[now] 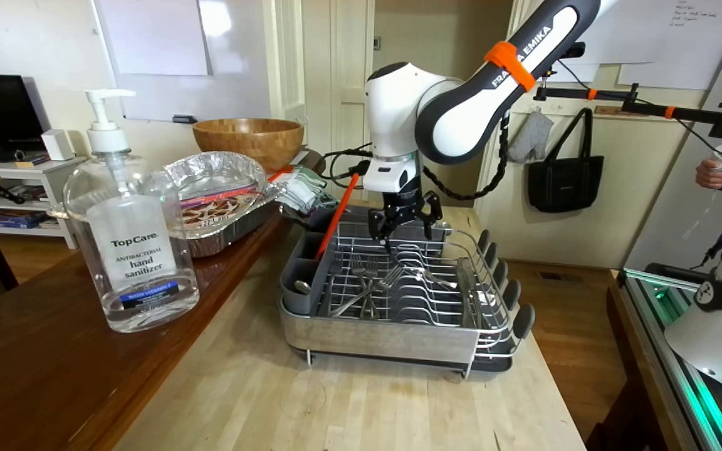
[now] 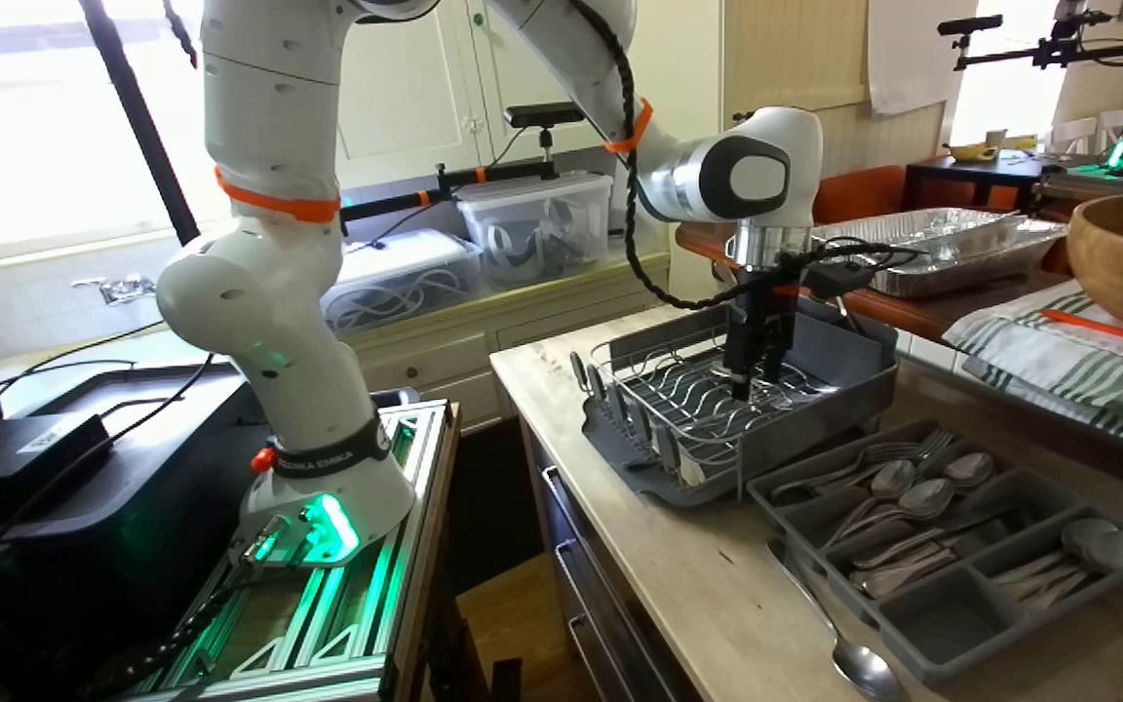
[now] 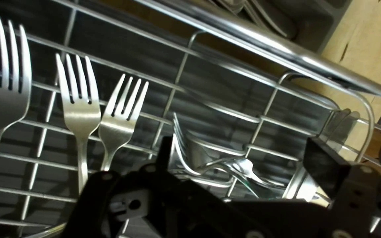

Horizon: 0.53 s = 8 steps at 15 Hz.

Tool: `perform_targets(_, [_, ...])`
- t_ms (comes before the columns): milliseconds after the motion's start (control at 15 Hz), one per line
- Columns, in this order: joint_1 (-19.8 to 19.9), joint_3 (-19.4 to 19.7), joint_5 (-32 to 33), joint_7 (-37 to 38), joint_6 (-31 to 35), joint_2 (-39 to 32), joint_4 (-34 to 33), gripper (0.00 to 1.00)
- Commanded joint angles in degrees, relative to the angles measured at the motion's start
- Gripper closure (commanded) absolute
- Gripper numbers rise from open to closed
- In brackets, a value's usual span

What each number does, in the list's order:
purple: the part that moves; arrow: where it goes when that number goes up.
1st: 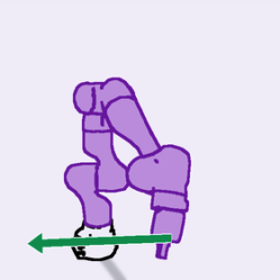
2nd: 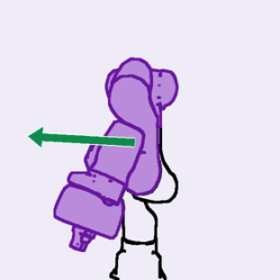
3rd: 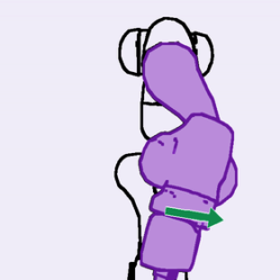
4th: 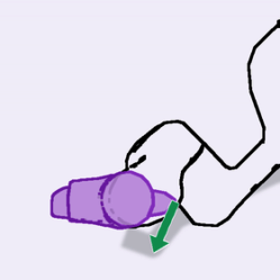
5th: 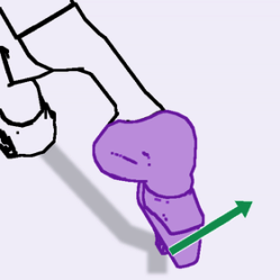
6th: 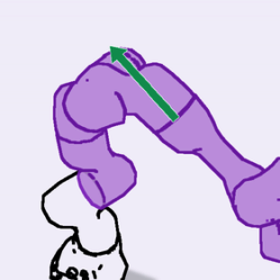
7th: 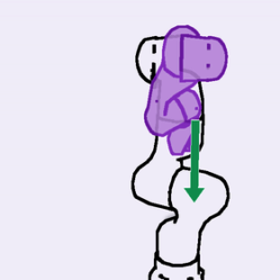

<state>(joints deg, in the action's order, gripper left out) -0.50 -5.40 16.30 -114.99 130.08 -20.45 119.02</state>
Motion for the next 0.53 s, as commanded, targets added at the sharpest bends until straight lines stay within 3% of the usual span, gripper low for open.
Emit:
perform_targets(0, [-0.79, 0.44, 2.43, 0.80, 3.48, -1.86, 0.02, 0.00])
perform_targets(267, [-1.42, 0.41, 3.28, 1.25, 5.01, -3.13, -0.67, 0.02])
perform_targets(333, [-1.57, 0.42, 3.42, 1.45, 5.34, -3.33, -0.75, 0.25])
perform_targets(467, [-1.92, 0.44, 3.88, 1.70, 5.56, -3.55, -0.94, 0.29])
